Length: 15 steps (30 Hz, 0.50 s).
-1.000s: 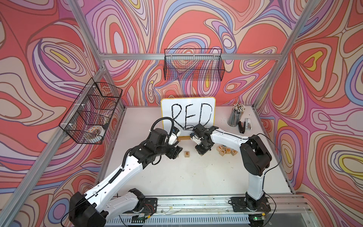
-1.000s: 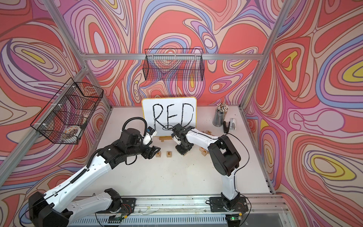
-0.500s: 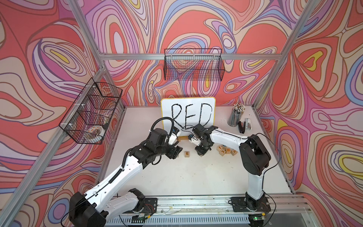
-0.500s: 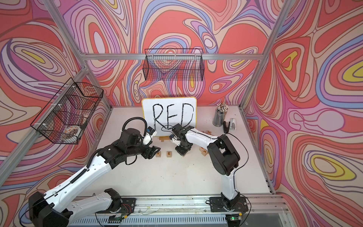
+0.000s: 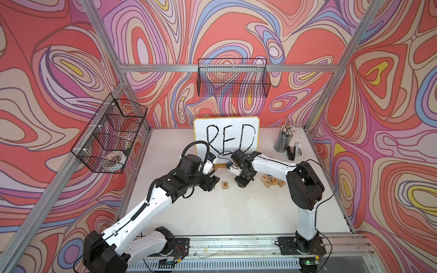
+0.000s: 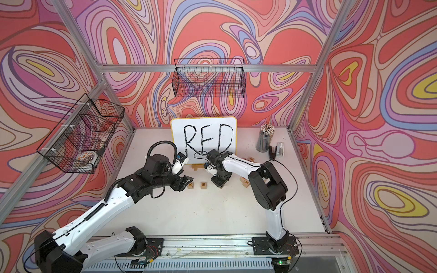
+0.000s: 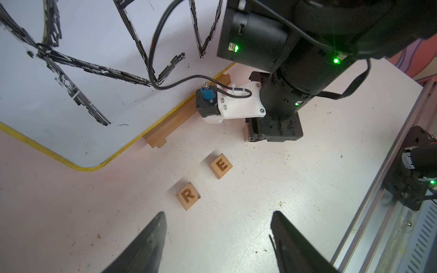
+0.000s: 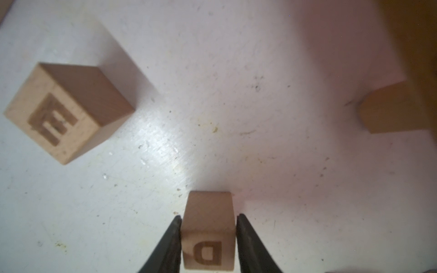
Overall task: Assemble the uppercase word "red" with letter blocks
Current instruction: Place the letter block at the center of the board.
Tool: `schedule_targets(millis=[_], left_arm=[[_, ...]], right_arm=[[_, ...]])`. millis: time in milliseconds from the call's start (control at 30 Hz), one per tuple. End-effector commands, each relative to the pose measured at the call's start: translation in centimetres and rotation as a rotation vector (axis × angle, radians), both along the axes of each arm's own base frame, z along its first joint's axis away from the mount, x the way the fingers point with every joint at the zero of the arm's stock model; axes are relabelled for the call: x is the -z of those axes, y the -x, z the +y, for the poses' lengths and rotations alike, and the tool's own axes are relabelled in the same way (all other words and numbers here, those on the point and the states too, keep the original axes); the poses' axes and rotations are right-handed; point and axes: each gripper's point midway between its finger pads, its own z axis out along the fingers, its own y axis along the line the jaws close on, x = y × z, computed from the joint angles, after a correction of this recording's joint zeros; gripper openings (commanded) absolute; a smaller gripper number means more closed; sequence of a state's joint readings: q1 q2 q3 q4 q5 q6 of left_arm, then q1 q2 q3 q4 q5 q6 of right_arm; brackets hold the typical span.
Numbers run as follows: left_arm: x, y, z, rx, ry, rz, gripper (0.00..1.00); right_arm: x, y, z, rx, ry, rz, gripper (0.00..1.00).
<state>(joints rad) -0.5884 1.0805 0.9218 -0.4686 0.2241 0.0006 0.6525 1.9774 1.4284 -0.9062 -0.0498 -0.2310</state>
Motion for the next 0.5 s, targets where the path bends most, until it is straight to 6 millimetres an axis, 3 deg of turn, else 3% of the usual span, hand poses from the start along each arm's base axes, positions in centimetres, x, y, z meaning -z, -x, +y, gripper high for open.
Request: schedule_targets(millis=[0, 233, 467], left_arm=[[0.2, 0.6, -0.1, 0.027, -0.012, 0.001, 0.73], [0.0, 0.6, -0.2, 0.031, -0.005, -0.003, 0.73], [-0.2, 0.7, -0.2, 0.032, 0.002, -0.007, 0.73]], right_arm=[[-1.5, -0.6, 0.7, -0.015, -0.015, -0.042, 0.42], [-4.6, -1.0, 1.1, 0.021, -0.07, -0.098, 0.42], [-8.9, 0.6, 0.1, 0.205, -0.158, -0.172, 0.42]])
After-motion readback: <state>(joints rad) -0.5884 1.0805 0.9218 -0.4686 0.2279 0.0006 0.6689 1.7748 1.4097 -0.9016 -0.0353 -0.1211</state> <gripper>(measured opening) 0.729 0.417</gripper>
